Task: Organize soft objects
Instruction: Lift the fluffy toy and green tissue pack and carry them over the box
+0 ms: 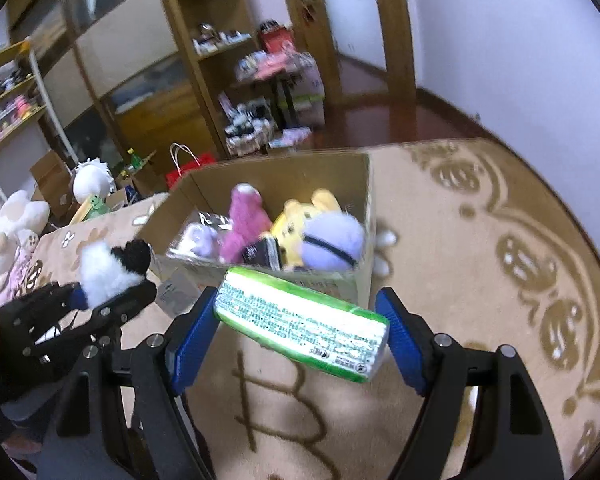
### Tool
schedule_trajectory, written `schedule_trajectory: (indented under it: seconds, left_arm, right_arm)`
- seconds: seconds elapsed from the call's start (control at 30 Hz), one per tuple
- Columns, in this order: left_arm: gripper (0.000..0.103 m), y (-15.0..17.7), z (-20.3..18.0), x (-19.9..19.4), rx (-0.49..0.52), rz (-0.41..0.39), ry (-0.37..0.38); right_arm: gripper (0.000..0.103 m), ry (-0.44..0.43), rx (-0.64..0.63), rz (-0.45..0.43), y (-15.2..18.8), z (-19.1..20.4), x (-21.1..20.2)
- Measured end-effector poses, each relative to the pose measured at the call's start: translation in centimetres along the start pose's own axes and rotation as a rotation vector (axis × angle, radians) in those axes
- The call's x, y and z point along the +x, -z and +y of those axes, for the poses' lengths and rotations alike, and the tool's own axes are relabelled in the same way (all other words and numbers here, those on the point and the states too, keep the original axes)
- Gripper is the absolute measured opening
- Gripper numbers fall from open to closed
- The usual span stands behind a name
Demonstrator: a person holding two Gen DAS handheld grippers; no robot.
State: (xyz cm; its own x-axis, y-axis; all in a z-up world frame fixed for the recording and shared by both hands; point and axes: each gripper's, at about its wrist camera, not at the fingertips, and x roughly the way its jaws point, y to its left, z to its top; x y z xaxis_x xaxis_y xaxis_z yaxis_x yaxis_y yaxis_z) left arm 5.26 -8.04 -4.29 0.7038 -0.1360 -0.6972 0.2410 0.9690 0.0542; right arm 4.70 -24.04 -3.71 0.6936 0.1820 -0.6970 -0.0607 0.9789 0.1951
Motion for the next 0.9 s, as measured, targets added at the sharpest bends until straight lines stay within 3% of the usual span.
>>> schedule_trajectory:
  seconds: [0.6,0.9]
  left_arm:
    - [0.032,-3.9,0.4,-0.8,0.062,-0.192,-0.024]
    - [0.032,-5.7,2.2,1.3,0.03,-0.197,-0.036]
  right_arm:
    - [0.083,0.038,-0.124,-0.182,-3.3,1.3,-0.7]
    - [0.083,0.106,-0.182,-0.219,-4.2,2.4,0.6]
